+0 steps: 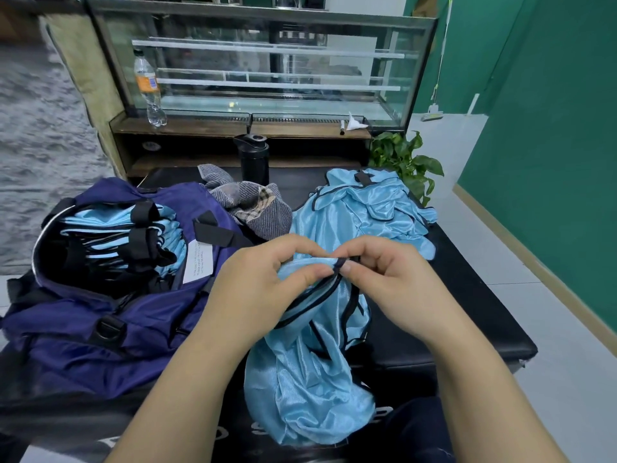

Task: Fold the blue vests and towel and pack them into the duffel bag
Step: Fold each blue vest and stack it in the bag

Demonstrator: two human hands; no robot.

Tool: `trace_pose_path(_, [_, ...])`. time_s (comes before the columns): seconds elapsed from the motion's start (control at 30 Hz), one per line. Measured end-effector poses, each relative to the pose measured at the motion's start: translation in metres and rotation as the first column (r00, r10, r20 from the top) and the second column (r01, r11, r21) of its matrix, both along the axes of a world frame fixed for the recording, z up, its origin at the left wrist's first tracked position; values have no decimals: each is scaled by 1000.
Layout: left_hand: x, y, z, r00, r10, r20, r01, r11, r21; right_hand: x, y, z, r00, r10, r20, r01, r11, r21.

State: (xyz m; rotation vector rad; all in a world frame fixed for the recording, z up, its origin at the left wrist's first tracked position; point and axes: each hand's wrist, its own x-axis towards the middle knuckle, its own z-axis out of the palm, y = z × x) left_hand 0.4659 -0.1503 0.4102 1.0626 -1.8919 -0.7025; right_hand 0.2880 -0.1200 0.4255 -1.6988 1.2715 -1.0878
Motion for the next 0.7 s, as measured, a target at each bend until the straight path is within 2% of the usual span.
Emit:
trace_pose_path(0.1, [-1, 1, 0, 999, -27, -27, 27, 1000, 13, 1, 0, -3, 999, 17, 51, -19, 999, 46])
trace_pose_path(0.27, [-3, 3, 2, 968, -94, -232, 107, 993, 42, 1, -2, -7, 989, -55, 137, 41, 994, 104])
trace_pose_path(0.4, [-6, -1, -6, 965, -108, -237, 127, 989, 69, 4, 0, -6, 976, 77, 203, -97, 991, 90])
trace_pose_path(0.47, [-7, -2, -11, 969, -79, -234, 101, 991, 86, 8, 1, -4, 972, 149, 182, -166, 983, 83])
trace_pose_path(0.7, [-14, -2, -20, 957, 116, -268, -80, 987, 141, 12, -2, -8, 982, 112, 155, -127, 988, 88])
